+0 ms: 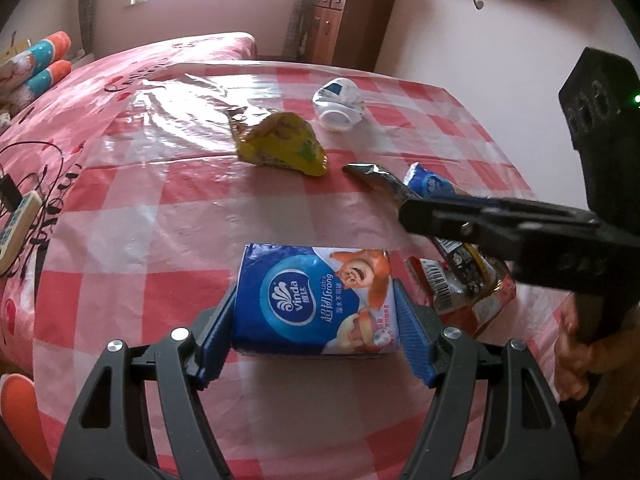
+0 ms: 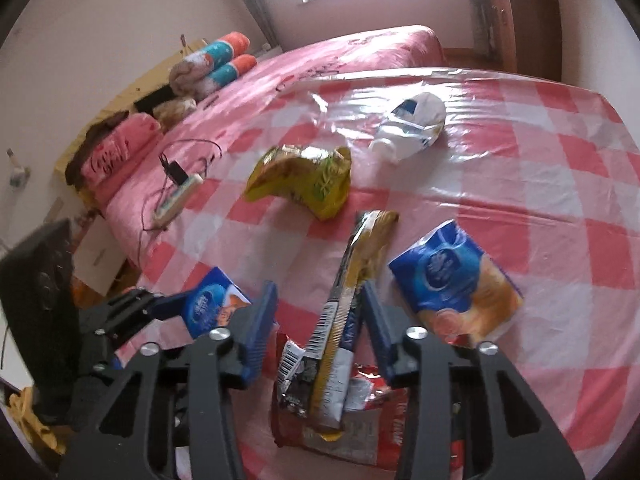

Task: Collect trash
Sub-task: 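Grasp the yellow snack stick wrapper with the right gripper and lift it, then carry the tissue pack with the left gripper while the right carries the snack stick toward the bucket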

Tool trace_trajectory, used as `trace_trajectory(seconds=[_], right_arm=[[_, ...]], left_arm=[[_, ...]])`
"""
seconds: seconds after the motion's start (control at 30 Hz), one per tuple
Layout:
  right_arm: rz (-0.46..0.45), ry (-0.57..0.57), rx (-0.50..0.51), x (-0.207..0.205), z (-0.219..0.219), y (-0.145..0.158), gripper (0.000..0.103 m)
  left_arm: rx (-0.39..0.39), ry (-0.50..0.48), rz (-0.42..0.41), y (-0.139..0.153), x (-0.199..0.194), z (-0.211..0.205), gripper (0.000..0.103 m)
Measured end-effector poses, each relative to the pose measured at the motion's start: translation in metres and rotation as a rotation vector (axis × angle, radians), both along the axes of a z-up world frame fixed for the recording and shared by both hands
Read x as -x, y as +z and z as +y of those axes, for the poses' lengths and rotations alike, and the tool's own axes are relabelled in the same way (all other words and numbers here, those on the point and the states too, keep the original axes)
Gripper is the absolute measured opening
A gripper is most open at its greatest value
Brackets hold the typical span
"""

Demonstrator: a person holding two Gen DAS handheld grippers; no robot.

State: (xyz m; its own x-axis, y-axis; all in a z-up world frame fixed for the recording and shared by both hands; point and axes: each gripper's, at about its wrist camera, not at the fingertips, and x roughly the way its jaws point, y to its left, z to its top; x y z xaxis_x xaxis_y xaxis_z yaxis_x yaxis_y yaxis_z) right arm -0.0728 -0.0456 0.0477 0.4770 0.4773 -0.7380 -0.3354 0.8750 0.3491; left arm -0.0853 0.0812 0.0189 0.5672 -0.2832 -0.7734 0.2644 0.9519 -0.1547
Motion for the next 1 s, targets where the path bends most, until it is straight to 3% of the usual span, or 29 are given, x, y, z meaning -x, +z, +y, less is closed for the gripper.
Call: trace_trajectory(seconds=[0.13,0.43,0.7,1.0], right_arm=[[0.007,-0.022,0.042,-0.004,0.005,-0.007,0.033],[0.022,-0.063,0.084,-0.011,0.006,-0.016,0.033],[0.033,-0.082,0.034,-0.008,0.003,-0.018,0.026],[-0.027,-0.096,0.021,0.009,0.006,-0.004,0.014]], left_arm=[[0.008,0.025,-0.003,0.002,0.002,0.009,0.072],[0.039,0.065,-0.023,0.009,0.015,0.032,0.072],[0.055,0.097,-0.032,0.011,0.033,0.051,0.072],[0.074,0.119,-0.050,0.016,0.052,0.069,0.072]])
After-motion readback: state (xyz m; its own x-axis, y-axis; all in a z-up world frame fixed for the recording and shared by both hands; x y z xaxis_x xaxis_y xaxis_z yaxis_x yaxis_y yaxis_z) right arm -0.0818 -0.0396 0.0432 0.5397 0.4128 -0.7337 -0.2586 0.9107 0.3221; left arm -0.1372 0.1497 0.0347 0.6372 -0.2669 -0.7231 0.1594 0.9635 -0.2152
